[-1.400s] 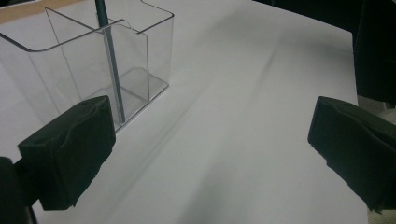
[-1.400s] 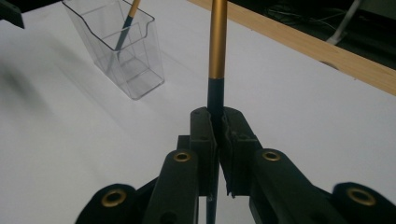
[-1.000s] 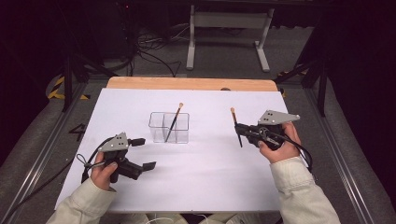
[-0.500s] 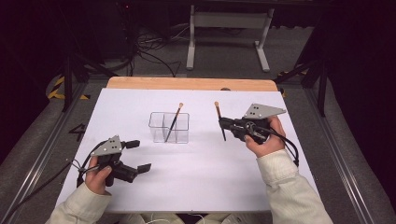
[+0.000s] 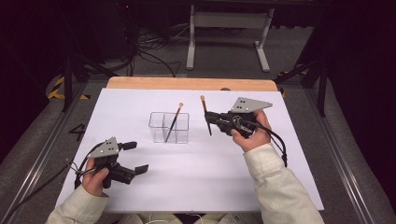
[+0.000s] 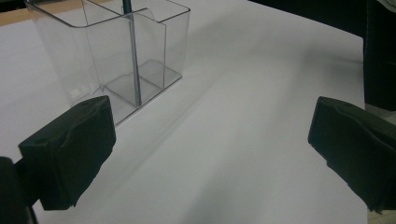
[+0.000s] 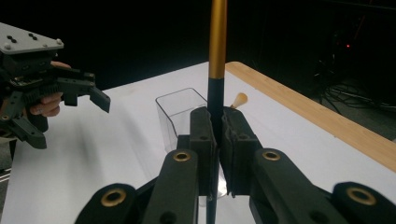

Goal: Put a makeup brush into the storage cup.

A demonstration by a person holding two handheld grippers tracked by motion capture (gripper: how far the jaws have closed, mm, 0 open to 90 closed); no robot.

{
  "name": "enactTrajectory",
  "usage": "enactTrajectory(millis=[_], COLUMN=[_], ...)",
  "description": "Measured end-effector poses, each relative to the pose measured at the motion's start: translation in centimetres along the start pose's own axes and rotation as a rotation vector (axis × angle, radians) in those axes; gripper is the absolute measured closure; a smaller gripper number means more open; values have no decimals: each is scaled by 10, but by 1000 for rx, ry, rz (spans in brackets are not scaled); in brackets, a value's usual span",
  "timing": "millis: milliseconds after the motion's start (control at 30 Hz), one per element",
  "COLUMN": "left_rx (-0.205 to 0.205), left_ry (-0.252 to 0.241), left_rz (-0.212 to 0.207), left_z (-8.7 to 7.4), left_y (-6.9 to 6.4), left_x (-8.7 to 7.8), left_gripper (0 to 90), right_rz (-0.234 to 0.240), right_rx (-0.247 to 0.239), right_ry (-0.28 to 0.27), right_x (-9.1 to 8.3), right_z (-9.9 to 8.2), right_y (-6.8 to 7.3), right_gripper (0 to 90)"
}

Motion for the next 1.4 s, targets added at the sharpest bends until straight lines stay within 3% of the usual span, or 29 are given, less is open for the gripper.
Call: enactTrajectory(millis=[667,1400], left_rx=[-20,-25], left_ry=[-14,-29], left_rz=[-25,-40], left_z=[2,3], left_y=[3,4], left_x=[7,10], left_gripper=[15,13], right_rz=[29,2], right_rx=[7,23], right_ry=[-80,-155], right_x=[33,57], right_z=[16,23], right_y=[5,4], right_gripper=[841,840])
Point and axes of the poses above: each handheld gripper's, and its own axes: x roughly forward along the jaws, z roughly out of its top, y roughly to its left, the point moved 5 cm from there along x, roughly forward along the jaws
